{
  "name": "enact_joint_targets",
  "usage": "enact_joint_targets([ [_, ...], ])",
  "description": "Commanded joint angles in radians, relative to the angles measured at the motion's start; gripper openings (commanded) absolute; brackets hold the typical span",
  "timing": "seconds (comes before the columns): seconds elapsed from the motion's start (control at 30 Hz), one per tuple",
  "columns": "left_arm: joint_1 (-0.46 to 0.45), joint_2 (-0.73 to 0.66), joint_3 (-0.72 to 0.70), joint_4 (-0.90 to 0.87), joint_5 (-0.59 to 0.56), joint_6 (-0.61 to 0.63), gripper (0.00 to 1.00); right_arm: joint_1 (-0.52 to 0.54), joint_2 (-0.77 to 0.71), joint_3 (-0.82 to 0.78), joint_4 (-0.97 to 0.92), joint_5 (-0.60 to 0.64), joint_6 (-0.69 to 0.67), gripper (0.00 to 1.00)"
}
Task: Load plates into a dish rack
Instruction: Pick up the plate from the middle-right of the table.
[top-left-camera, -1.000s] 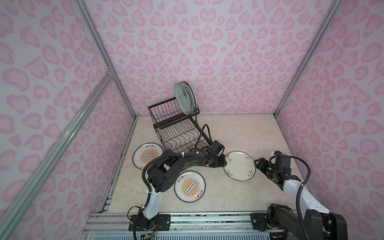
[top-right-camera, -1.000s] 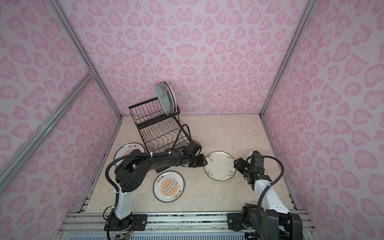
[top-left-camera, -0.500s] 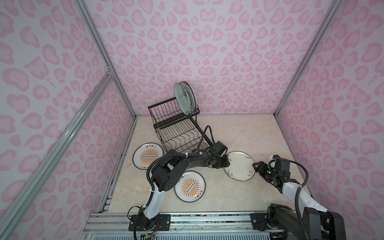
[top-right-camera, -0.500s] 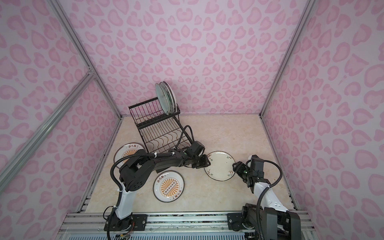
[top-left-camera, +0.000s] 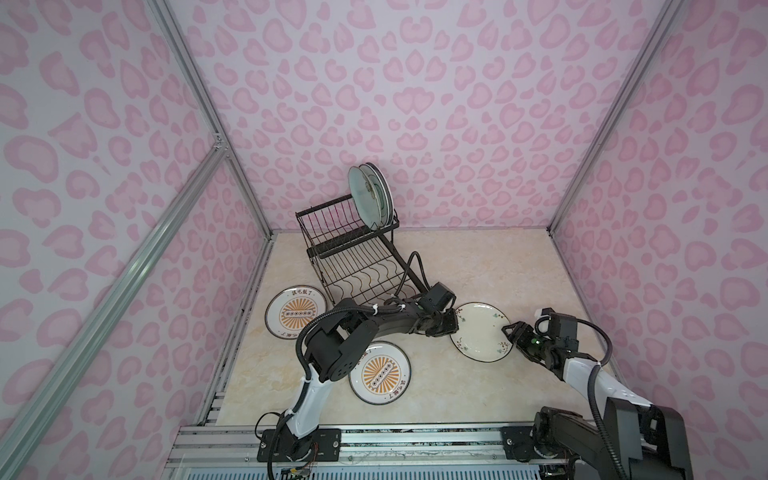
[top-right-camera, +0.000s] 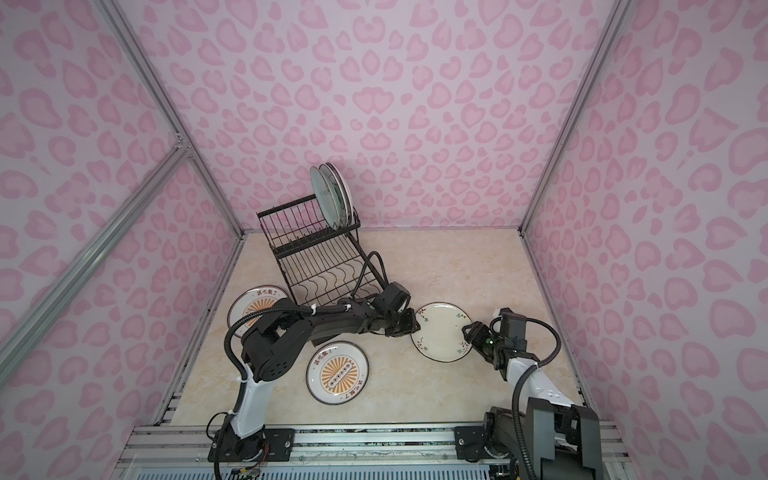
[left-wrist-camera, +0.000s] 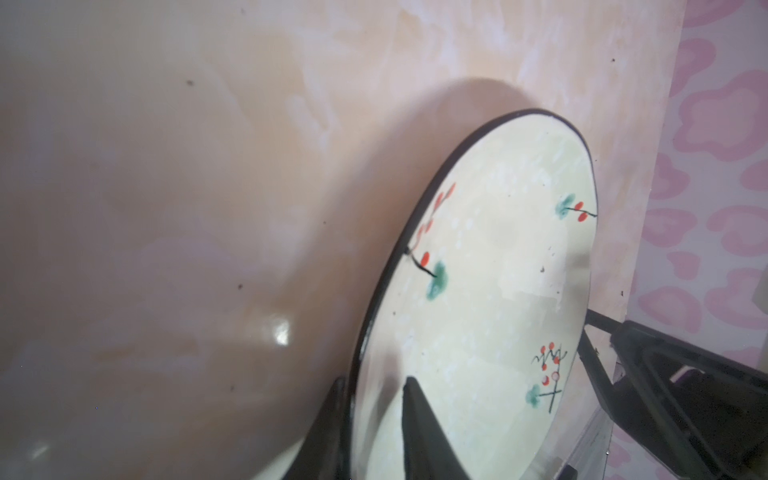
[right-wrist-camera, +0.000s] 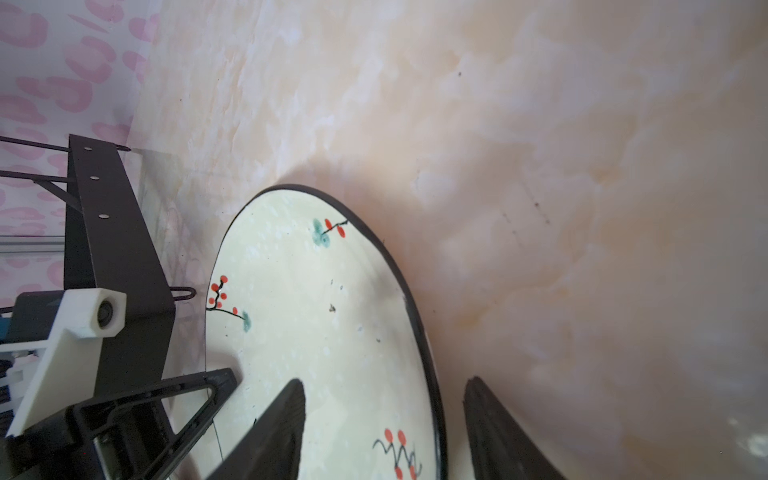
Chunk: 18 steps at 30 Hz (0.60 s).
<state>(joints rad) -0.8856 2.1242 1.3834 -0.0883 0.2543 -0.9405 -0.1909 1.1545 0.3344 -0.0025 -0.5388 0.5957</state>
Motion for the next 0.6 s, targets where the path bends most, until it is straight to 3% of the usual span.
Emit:
enact_joint_targets([
  [0.0, -0.001, 0.010, 0.005, 0.003, -0.002, 0.003, 0.21, 0.000, 0.042, 0.008, 0.008, -0.054, -0.023, 0.58],
  [0.27, -0.001, 0.003, 0.021, -0.011, -0.018, 0.017, 0.03, 0.001, 0.002, 0.000, -0.001, -0.041, -0.020, 0.58],
  [0.57, 0.017, -0.043, 0.047, -0.037, -0.004, 0.053, 0.03, 0.001, -0.007, -0.009, 0.017, -0.062, -0.002, 0.60],
])
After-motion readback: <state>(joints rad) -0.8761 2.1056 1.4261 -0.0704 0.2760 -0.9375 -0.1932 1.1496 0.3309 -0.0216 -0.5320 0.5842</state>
